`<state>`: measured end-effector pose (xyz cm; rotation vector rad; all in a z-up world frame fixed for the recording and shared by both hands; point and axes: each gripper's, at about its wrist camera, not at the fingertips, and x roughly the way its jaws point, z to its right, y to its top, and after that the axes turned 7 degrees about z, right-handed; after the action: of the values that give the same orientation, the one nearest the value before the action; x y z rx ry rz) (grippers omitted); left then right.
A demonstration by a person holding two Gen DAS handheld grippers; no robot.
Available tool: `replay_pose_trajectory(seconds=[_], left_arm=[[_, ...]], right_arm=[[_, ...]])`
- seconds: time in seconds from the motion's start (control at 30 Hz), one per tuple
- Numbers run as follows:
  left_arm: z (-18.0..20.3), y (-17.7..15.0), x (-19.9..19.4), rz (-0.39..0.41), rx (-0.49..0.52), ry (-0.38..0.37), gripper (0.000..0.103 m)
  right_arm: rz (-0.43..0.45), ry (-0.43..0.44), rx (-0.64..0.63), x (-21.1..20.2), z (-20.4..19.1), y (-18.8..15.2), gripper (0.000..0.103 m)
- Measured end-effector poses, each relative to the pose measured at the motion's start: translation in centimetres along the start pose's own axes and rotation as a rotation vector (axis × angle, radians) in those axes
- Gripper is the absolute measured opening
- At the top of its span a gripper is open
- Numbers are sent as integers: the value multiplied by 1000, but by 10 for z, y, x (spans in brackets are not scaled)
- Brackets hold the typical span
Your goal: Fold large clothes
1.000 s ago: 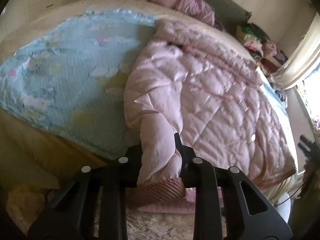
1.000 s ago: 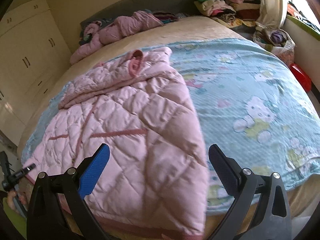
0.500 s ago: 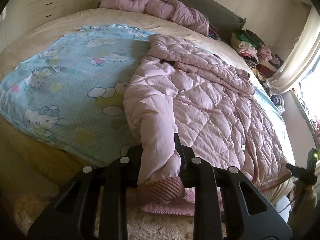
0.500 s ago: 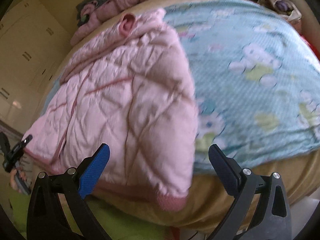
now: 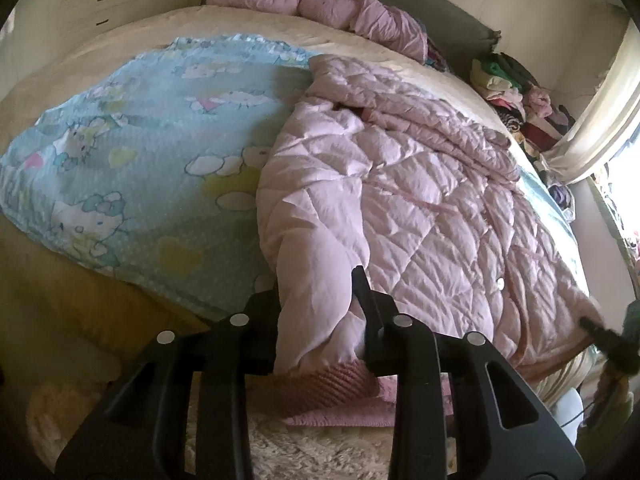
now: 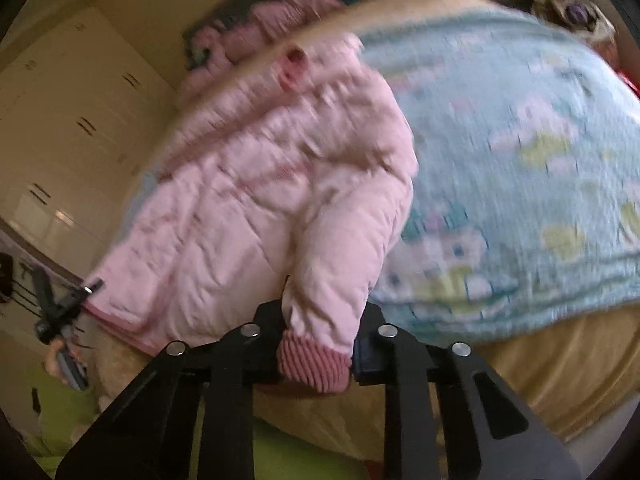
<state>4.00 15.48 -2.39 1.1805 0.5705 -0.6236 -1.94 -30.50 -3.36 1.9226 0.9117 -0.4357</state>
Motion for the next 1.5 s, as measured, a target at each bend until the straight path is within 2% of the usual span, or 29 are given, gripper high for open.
replay_pose_trajectory(seconds=[0.27, 0.37, 0.47, 0.53, 0.57, 0.6, 0.63, 0.7, 0.9, 1.13, 1.5], left_arm=[[-8, -13, 6, -49, -7, 17, 36], [-6, -19, 9, -76, 0, 18, 53], [-2, -24, 15, -96, 18, 18, 55], [1, -27, 18, -100, 27, 9, 35], [3, -27, 18, -97, 29, 9, 31], [5, -25, 16, -83, 33, 6, 23], [7, -23, 13, -67, 37, 2, 17], [10, -14, 7, -32, 41, 2, 14], [14, 23, -11, 76, 26, -19, 13], [26, 70, -16, 183, 23, -30, 13], [54, 137, -6, 293, 48, -33, 13]], right_arm=[[161, 120, 29, -20, -17, 37, 18], [192, 149, 25, -22, -22, 53, 18], [220, 175, 22, -23, -27, 67, 18], [232, 185, 15, -22, -31, 75, 17], [235, 189, 14, -21, -33, 76, 17], [239, 195, 11, -21, -34, 79, 17], [244, 196, 8, -19, -35, 82, 17], [248, 198, 4, -18, -36, 85, 17], [275, 200, 5, -13, -38, 98, 17], [326, 208, -9, -7, -40, 129, 17], [386, 195, -18, 13, -40, 179, 17]])
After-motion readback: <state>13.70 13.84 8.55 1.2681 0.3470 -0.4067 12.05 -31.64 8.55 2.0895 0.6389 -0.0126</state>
